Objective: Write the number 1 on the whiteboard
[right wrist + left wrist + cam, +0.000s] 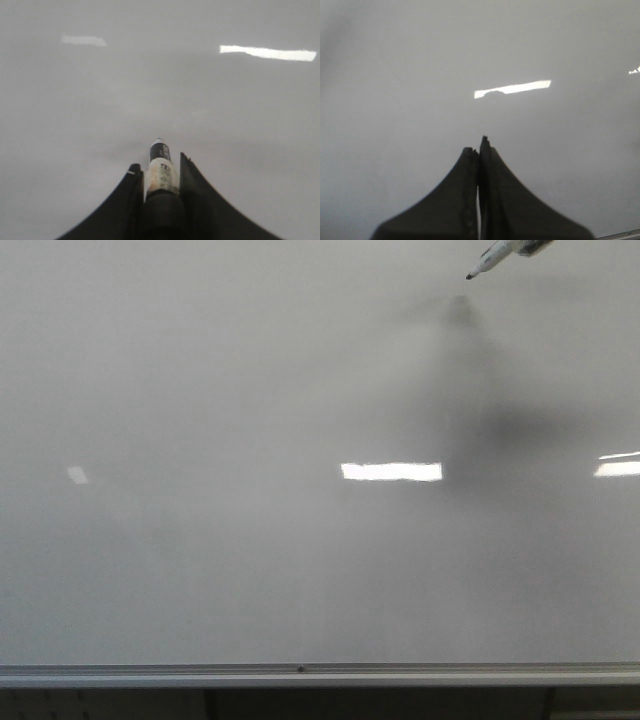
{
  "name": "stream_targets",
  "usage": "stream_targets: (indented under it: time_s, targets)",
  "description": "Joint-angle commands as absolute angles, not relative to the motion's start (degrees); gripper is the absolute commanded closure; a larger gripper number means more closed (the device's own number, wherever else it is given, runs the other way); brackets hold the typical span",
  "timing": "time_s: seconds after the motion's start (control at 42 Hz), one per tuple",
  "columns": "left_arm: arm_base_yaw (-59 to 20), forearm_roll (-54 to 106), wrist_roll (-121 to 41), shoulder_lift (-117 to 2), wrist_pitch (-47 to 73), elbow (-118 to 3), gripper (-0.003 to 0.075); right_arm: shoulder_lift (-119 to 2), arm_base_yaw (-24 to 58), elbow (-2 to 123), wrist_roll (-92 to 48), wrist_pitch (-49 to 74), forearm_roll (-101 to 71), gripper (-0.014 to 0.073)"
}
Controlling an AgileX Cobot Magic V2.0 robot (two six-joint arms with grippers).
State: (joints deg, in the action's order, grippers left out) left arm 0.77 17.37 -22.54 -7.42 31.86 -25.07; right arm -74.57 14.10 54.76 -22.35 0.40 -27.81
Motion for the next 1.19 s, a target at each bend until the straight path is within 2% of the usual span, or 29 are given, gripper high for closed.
stream_targets:
  time_s: [0.0,0.476,0.856,1.166]
  targets:
    - [1.0,18.4,-21.9,-7.9,27.5,-26.6,0.0741,-74.2,13.8,58.0,-23.0,-4.3,-27.3,0.0652]
    - [1.0,18.4,-21.9,-7.9,27.5,-26.6,0.0741,-77.8,13.8,58.9,-23.0,-4.6,-27.3,0.0652]
    - [1.0,18.4,-21.9,-7.9,27.5,-26.6,0.0741,-78.8,13.8,58.6,-23.0,0.9,-27.3,0.0652]
    - [1.0,18.4,-21.9,-7.9,27.5,-26.6,0.0741,-78.7,14.5,51.9,-23.0,2.6,-27.3,0.0652]
